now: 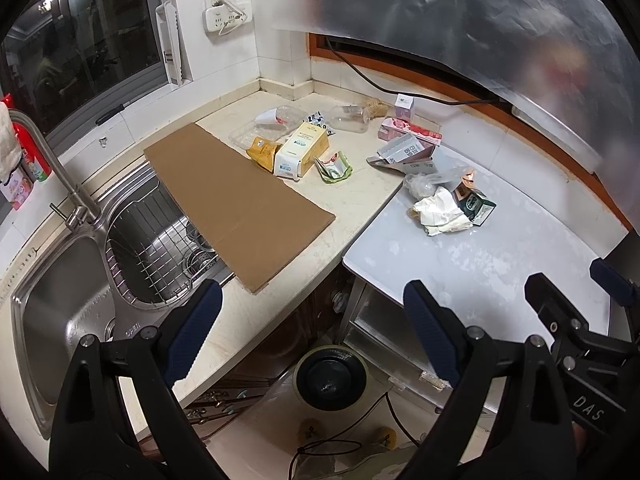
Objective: Collect trash
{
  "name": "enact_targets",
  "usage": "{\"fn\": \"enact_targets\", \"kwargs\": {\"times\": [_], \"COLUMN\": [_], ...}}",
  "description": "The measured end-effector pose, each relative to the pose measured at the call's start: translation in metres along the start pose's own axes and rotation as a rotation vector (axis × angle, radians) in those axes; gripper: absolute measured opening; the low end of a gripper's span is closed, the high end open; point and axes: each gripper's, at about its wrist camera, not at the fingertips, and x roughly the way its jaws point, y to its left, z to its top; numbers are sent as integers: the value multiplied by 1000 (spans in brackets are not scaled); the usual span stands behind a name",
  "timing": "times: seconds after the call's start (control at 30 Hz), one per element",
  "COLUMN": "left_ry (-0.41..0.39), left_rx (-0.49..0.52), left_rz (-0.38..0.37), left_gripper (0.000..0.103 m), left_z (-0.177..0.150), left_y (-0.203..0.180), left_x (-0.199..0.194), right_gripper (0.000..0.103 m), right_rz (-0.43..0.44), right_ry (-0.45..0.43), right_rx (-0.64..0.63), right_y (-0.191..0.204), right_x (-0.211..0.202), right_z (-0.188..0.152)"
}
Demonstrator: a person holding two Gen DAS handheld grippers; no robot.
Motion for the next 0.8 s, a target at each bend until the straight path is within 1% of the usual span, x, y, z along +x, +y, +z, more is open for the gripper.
{"fn": "enact_targets", "kwargs": {"times": [0.43,0.8], "left_ry": [4,-13], "left_rx": [8,69], "left_rz": [-3,-35], "left_gripper": [91,91], "left_z": [4,9], "left_y": [10,24], "left_x": [6,12], "right_gripper": [102,102], "right_rz": [-12,-55], "right_ry": [3,-2], "right_rx": [16,63], "right_y": [2,7], "right_x": [4,1], "right_z": [1,2]}}
